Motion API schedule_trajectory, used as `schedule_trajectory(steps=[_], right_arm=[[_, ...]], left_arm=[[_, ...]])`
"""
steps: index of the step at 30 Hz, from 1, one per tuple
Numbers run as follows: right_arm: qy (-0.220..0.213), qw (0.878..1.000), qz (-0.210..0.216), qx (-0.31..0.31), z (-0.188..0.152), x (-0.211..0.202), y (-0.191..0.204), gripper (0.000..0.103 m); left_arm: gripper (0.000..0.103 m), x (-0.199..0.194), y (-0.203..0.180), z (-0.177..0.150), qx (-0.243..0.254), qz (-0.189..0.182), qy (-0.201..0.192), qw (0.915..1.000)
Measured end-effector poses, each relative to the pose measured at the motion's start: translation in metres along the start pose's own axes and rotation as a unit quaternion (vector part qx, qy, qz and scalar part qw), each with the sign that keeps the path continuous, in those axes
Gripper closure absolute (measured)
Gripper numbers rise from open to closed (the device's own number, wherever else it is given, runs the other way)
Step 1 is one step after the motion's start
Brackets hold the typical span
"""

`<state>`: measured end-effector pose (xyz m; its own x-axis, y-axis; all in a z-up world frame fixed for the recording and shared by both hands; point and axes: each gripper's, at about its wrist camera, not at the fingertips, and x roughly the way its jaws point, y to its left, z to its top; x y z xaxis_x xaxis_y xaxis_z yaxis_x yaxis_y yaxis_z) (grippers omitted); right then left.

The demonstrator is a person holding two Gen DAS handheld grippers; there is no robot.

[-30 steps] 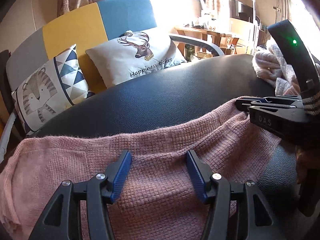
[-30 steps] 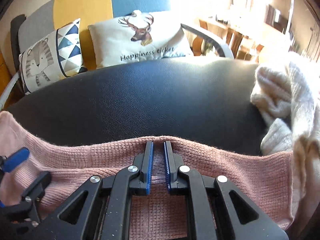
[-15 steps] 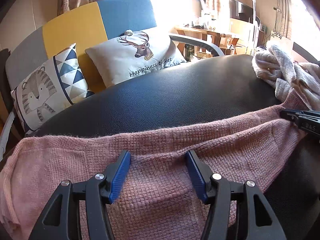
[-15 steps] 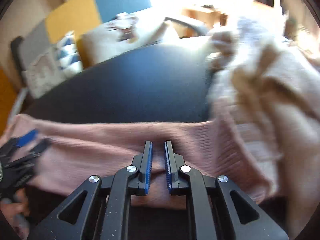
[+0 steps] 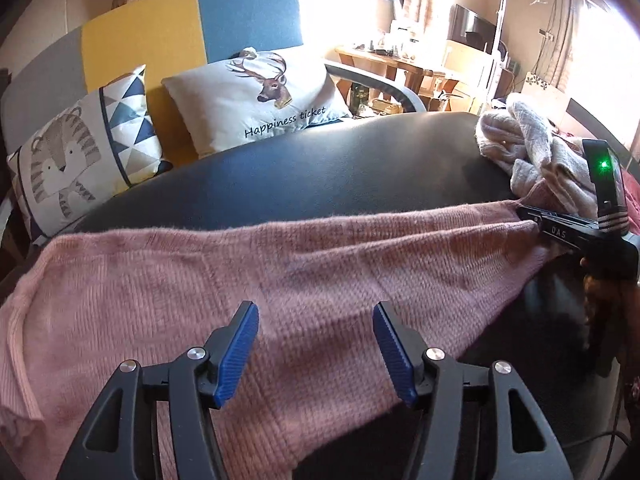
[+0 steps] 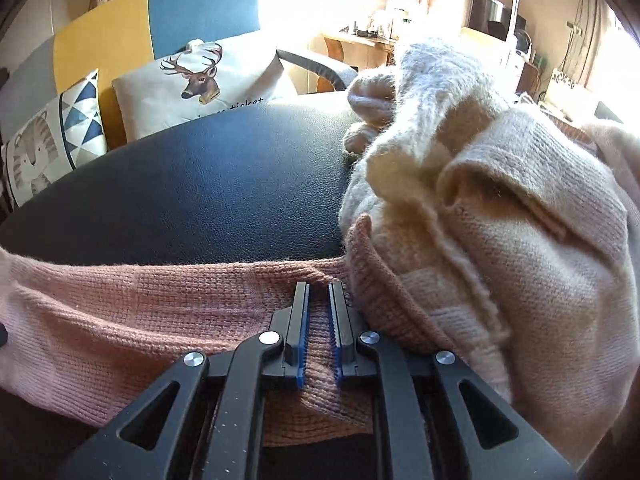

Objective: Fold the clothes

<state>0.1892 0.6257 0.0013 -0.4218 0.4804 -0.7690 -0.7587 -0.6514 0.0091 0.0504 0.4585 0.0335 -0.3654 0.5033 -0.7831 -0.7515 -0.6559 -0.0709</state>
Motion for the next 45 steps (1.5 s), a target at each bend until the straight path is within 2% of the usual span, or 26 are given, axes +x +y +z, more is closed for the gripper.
schedule_trajectory(steps=[3, 6, 9, 10, 12, 14, 17, 20, 21, 23, 26, 29, 33, 38, 39, 41, 42, 45], right_arm=[[-0.001, 1.000, 0.008, 0.002, -0.003, -0.003, -0.001, 0.093], [-0.013, 0.999, 0.038, -0.008, -0.001, -0.019, 0.008, 0.092], [-0.046, 0.993, 0.110, -0.002, -0.012, -0.062, 0.024, 0.092], [-0.044, 0.990, 0.131, -0.005, -0.018, -0.074, 0.031, 0.092], [-0.029, 0.988, 0.147, -0.019, -0.029, -0.083, 0.042, 0.092], [-0.013, 0.990, 0.133, -0.039, -0.032, -0.081, 0.053, 0.092], [-0.012, 0.992, 0.117, -0.052, -0.017, -0.080, 0.061, 0.092], [0.012, 0.989, 0.147, -0.019, 0.010, -0.067, 0.054, 0.092], [0.038, 0.986, 0.160, -0.024, 0.016, -0.058, 0.058, 0.091], [0.077, 0.982, 0.167, -0.039, 0.021, -0.044, 0.064, 0.092], [0.133, 0.978, 0.149, -0.065, 0.014, -0.024, 0.065, 0.091], [0.136, 0.978, 0.153, -0.043, 0.009, -0.017, 0.061, 0.091], [0.155, 0.976, 0.152, -0.034, 0.011, -0.014, 0.064, 0.091], [0.159, 0.978, 0.131, -0.039, 0.011, -0.016, 0.075, 0.091], [0.158, 0.978, 0.131, -0.035, 0.010, -0.016, 0.075, 0.091], [0.155, 0.979, 0.132, -0.024, 0.005, -0.016, 0.073, 0.091], [0.154, 0.979, 0.134, -0.020, 0.004, -0.017, 0.071, 0.092], [0.155, 0.979, 0.132, -0.020, 0.003, -0.020, 0.073, 0.092]], left_arm=[[0.042, -0.002, -0.007, -0.007, -0.012, -0.030, 0.007, 0.9994], [0.042, -0.001, -0.036, -0.001, 0.019, -0.038, 0.004, 0.9991], [0.042, 0.001, -0.064, 0.011, 0.049, -0.040, -0.006, 0.9980], [0.042, 0.004, -0.072, 0.015, 0.057, -0.039, -0.008, 0.9976], [0.042, 0.013, -0.087, 0.022, 0.074, -0.031, -0.002, 0.9967], [0.042, 0.024, -0.097, 0.026, 0.084, -0.034, 0.011, 0.9959], [0.042, 0.030, -0.109, 0.030, 0.065, -0.075, 0.022, 0.9948], [0.042, 0.030, -0.114, 0.036, 0.032, -0.105, 0.011, 0.9938], [0.042, 0.035, -0.115, 0.039, 0.027, -0.107, 0.014, 0.9938], [0.042, 0.048, -0.118, 0.043, 0.027, -0.096, 0.036, 0.9944], [0.042, 0.055, -0.127, 0.039, 0.051, -0.069, 0.036, 0.9957], [0.037, 0.053, -0.137, 0.031, 0.076, -0.051, 0.019, 0.9956], [0.025, 0.054, -0.143, 0.029, 0.086, -0.059, 0.027, 0.9942], [0.026, 0.056, -0.148, 0.028, 0.083, -0.034, 0.028, 0.9956], [0.031, 0.055, -0.149, 0.027, 0.085, -0.028, 0.026, 0.9957], [0.057, 0.052, -0.149, 0.027, 0.087, -0.020, 0.021, 0.9958], [0.083, 0.050, -0.149, 0.027, 0.089, -0.015, 0.020, 0.9957], [0.089, 0.046, -0.147, 0.025, 0.100, -0.018, 0.018, 0.9947]])
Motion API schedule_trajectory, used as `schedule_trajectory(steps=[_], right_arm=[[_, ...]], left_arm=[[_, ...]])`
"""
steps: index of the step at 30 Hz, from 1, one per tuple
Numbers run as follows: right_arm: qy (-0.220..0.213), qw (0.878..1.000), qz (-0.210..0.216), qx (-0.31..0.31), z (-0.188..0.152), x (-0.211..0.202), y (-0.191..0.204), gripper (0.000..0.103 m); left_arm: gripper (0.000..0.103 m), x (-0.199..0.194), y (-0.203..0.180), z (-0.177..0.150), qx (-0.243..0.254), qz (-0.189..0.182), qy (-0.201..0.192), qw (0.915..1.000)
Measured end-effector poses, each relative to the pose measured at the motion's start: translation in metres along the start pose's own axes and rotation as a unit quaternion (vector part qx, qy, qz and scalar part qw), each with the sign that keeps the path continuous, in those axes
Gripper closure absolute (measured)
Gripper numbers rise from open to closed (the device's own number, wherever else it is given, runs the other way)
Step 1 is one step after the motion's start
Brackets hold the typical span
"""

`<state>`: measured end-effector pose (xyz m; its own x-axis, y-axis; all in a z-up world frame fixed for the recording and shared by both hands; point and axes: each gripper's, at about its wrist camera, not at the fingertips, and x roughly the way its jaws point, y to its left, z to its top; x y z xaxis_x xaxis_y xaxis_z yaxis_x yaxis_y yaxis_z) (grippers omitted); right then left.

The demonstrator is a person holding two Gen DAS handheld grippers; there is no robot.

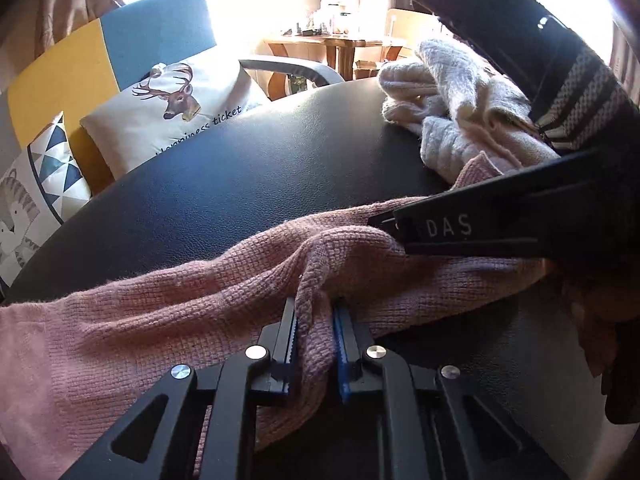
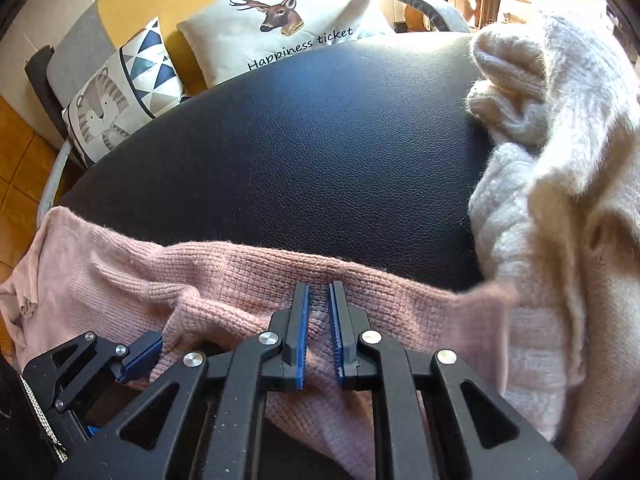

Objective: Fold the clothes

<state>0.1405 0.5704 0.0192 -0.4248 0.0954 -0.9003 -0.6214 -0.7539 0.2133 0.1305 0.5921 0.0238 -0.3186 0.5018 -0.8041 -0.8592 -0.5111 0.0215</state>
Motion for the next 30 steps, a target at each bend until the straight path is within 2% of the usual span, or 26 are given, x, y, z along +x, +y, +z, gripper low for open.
schedule_trajectory(steps=[3, 7, 10, 20, 24, 27, 30], right_arm=[[-0.001, 1.000, -0.007, -0.002, 0.000, -0.001, 0.004, 0.093], [-0.002, 1.000, -0.007, 0.007, 0.002, 0.000, 0.008, 0.095], [-0.001, 1.000, -0.012, 0.002, 0.002, 0.000, 0.009, 0.095], [-0.001, 1.000, -0.022, -0.003, 0.001, 0.001, 0.013, 0.095], [-0.002, 1.000, -0.024, 0.003, 0.000, 0.001, 0.013, 0.095], [-0.003, 0.999, -0.031, 0.005, 0.002, 0.001, 0.014, 0.095], [-0.010, 1.000, -0.026, -0.009, -0.001, -0.004, 0.014, 0.092]], left_arm=[[0.089, -0.008, 0.003, -0.004, 0.002, -0.004, -0.006, 1.0000], [0.089, -0.022, 0.004, -0.020, -0.010, -0.043, -0.012, 0.9989], [0.090, -0.031, -0.004, -0.031, 0.015, -0.046, -0.021, 0.9986], [0.095, -0.050, -0.001, -0.054, -0.007, -0.091, -0.022, 0.9956], [0.095, -0.049, 0.002, -0.056, -0.010, -0.093, -0.016, 0.9955], [0.091, -0.045, 0.006, -0.050, -0.021, -0.073, -0.010, 0.9970], [0.085, -0.047, 0.010, -0.045, -0.036, -0.092, -0.002, 0.9951]])
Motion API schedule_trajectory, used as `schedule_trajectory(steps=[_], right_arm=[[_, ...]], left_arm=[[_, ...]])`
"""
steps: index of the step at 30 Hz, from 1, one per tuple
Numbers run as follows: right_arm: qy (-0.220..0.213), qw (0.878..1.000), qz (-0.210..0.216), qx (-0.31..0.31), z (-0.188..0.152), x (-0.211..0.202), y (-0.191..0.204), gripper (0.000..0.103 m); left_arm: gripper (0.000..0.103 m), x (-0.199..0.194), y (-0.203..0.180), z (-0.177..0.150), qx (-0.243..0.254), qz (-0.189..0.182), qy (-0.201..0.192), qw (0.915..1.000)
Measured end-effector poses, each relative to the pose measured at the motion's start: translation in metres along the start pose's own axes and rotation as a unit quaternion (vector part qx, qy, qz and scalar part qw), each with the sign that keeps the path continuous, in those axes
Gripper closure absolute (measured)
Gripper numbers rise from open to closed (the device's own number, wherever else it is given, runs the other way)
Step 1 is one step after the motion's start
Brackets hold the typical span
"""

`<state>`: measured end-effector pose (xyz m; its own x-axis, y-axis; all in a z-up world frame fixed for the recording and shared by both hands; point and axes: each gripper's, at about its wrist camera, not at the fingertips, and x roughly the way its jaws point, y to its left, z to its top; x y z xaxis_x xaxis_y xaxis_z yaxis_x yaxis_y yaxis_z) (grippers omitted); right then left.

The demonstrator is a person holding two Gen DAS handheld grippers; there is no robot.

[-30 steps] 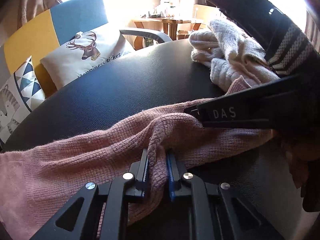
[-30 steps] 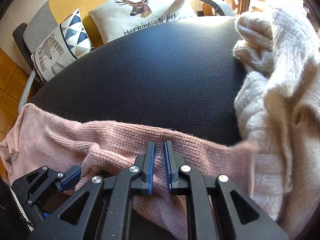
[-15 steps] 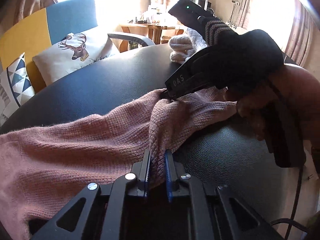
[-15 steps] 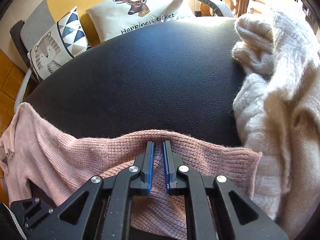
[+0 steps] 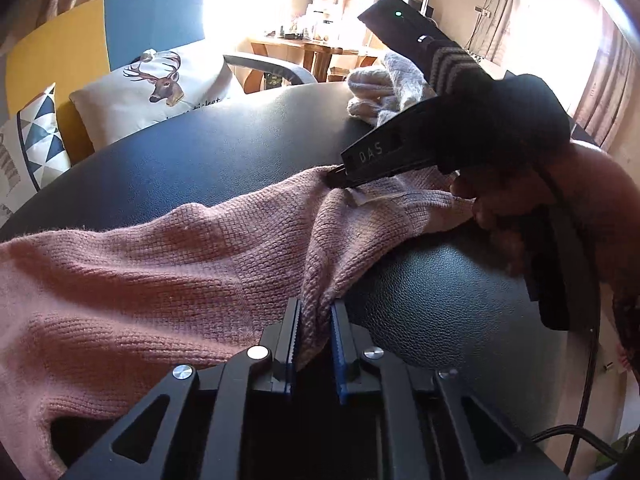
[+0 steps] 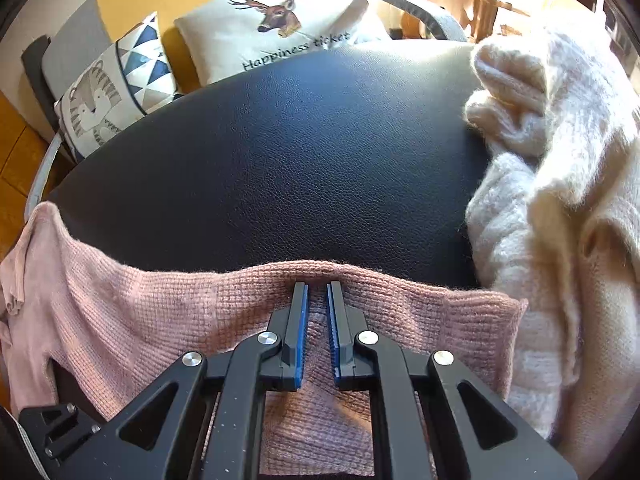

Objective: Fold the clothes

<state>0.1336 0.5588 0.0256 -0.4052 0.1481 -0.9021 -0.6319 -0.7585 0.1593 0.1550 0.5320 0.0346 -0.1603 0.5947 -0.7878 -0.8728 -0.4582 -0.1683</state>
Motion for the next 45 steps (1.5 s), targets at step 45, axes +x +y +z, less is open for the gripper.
schedule_trajectory(steps=[45], right_arm=[[-0.055, 0.995, 0.060, -0.056, -0.028, -0.017, 0.124, 0.083]], left_arm=[[0.083, -0.026, 0.111, -0.012, -0.071, 0.039, -0.023, 0.9964]])
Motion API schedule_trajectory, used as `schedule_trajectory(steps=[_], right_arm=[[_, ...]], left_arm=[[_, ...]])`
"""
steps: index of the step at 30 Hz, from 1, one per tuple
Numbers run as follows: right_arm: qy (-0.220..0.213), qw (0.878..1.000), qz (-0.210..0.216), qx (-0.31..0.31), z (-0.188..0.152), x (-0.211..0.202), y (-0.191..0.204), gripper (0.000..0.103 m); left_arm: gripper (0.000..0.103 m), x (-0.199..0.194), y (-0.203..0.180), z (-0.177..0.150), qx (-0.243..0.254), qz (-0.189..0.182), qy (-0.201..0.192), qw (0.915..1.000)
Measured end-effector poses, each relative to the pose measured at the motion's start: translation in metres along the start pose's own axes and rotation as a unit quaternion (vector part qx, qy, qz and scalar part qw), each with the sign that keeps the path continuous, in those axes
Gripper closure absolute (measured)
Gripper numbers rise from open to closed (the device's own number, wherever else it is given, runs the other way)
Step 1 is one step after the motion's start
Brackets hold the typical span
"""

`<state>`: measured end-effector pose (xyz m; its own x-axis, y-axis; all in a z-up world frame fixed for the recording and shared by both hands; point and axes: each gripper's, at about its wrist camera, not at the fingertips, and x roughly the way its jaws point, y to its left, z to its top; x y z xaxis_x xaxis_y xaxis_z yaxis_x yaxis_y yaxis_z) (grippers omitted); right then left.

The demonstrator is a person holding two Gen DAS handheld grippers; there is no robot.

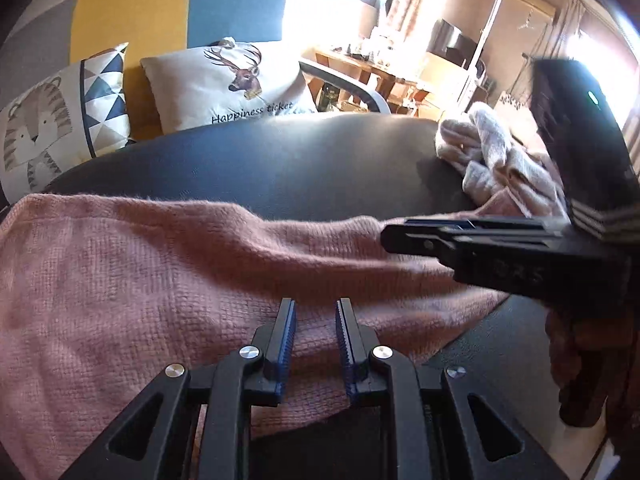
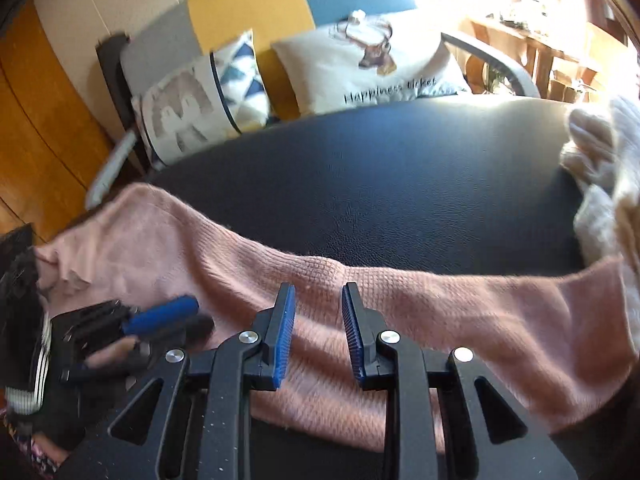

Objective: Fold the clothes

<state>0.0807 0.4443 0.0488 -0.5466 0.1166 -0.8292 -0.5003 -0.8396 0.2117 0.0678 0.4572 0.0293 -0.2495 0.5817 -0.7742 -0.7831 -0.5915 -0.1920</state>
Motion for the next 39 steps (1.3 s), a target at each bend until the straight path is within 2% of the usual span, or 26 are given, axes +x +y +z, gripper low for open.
schedule_trajectory(steps=[1, 2, 4, 6, 11, 14, 16, 20, 24, 26, 30, 34, 35, 37, 39], right_arm=[[0.020, 1.000, -0.006, -0.007, 0.001, 0.011, 0.002, 0.090], [0.036, 0.999, -0.011, -0.008, 0.004, 0.022, 0.001, 0.090], [0.023, 0.999, -0.021, -0.003, 0.009, 0.026, -0.005, 0.095], [0.016, 0.999, -0.032, 0.015, 0.017, 0.032, -0.010, 0.096], [-0.008, 0.998, -0.057, 0.028, 0.034, 0.043, -0.016, 0.099], [-0.025, 0.997, -0.064, 0.017, 0.036, 0.045, -0.014, 0.100], [-0.040, 0.998, -0.039, 0.022, 0.031, 0.029, -0.021, 0.095], [-0.079, 0.996, 0.011, 0.050, 0.013, -0.020, -0.040, 0.094], [-0.091, 0.996, -0.015, 0.002, -0.020, -0.066, -0.044, 0.094], [-0.083, 0.997, -0.006, -0.008, -0.033, -0.070, -0.044, 0.094], [-0.067, 0.997, 0.020, -0.015, -0.049, -0.063, -0.038, 0.094], [-0.053, 0.998, 0.028, -0.013, -0.060, -0.045, -0.028, 0.092], [-0.051, 0.998, 0.024, -0.013, -0.060, -0.042, -0.027, 0.089], [-0.048, 0.999, 0.016, -0.013, -0.061, -0.036, -0.024, 0.075], [-0.055, 0.998, 0.019, -0.017, -0.060, -0.037, -0.024, 0.068]], left_arm=[[0.082, 0.000, -0.001, -0.003, 0.003, 0.002, -0.002, 1.0000], [0.082, -0.001, 0.001, -0.003, -0.001, -0.001, -0.005, 1.0000], [0.082, -0.001, 0.007, -0.004, -0.015, -0.012, -0.005, 0.9998], [0.082, -0.002, 0.011, -0.005, -0.023, -0.015, -0.009, 0.9996], [0.082, -0.006, 0.018, -0.008, -0.036, -0.002, -0.022, 0.9991], [0.082, -0.006, 0.028, -0.009, -0.058, -0.023, -0.023, 0.9978], [0.082, -0.006, 0.032, -0.010, -0.067, -0.032, -0.023, 0.9969], [0.082, -0.006, 0.036, -0.009, -0.078, -0.042, -0.022, 0.9958], [0.082, -0.012, 0.021, 0.008, -0.059, 0.007, -0.026, 0.9979], [0.082, -0.011, 0.010, 0.025, -0.053, -0.017, -0.031, 0.9980], [0.082, 0.015, -0.019, 0.056, -0.031, -0.074, 0.012, 0.9967], [0.082, 0.054, -0.040, 0.066, 0.025, -0.066, 0.074, 0.9948], [0.082, 0.063, -0.042, 0.065, 0.032, -0.063, 0.090, 0.9935], [0.082, 0.069, -0.041, 0.069, 0.033, -0.068, 0.087, 0.9934], [0.082, 0.075, -0.038, 0.075, 0.019, -0.074, 0.100, 0.9920]])
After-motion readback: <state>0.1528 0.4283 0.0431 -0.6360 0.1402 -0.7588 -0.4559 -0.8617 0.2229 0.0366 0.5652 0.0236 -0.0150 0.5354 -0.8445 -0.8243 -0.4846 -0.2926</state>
